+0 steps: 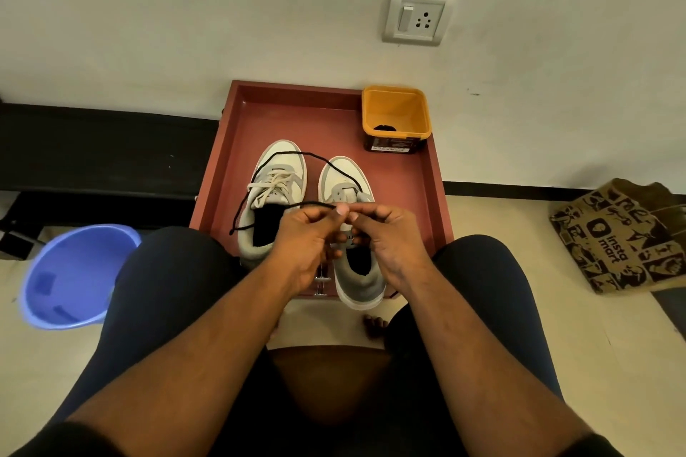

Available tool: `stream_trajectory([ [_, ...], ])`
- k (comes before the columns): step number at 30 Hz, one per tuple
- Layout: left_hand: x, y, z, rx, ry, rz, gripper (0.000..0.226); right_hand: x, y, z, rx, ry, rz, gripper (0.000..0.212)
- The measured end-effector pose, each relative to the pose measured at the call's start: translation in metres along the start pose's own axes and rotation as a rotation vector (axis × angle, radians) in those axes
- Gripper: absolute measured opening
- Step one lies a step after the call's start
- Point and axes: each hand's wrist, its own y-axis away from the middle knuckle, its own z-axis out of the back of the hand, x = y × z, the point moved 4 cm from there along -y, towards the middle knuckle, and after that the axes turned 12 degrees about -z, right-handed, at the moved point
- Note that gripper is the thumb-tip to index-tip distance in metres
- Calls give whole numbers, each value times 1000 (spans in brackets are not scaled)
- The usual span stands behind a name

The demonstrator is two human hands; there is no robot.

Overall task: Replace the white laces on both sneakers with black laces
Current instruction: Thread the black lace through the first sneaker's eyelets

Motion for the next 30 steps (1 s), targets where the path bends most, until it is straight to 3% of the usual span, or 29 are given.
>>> stream_trajectory([
  [5,-8,-10,11,-245,175,-114,5,2,-7,-10,-14,36,46,10],
  [9,-3,-15,11,-114,50,-72,11,20,-15,-28,76,178,136,12],
  [11,-9,-20,11,-141,55,-116,8,27,-22,-28,89,272,183,15],
  [15,-22,-43,15,-206,63,-229,3,31,-47,-3,-82,375,263,15],
  [17,-17,-57,12,-160,15,-209,4,32,-60,8,-196,598,315,14],
  [20,-9,-72,4,-120,-63,-211,13,22,-74,4,-233,1138,349,23],
  [23,-1,-83,1,-164,-166,-247,19,16,-77,-5,-249,1371,298,31],
  [25,5,-88,1,-131,-279,-255,14,14,-82,-7,-255,1382,255,29],
  [30,14,-100,12,-97,-646,-362,13,-1,-103,0,-261,1048,142,36],
])
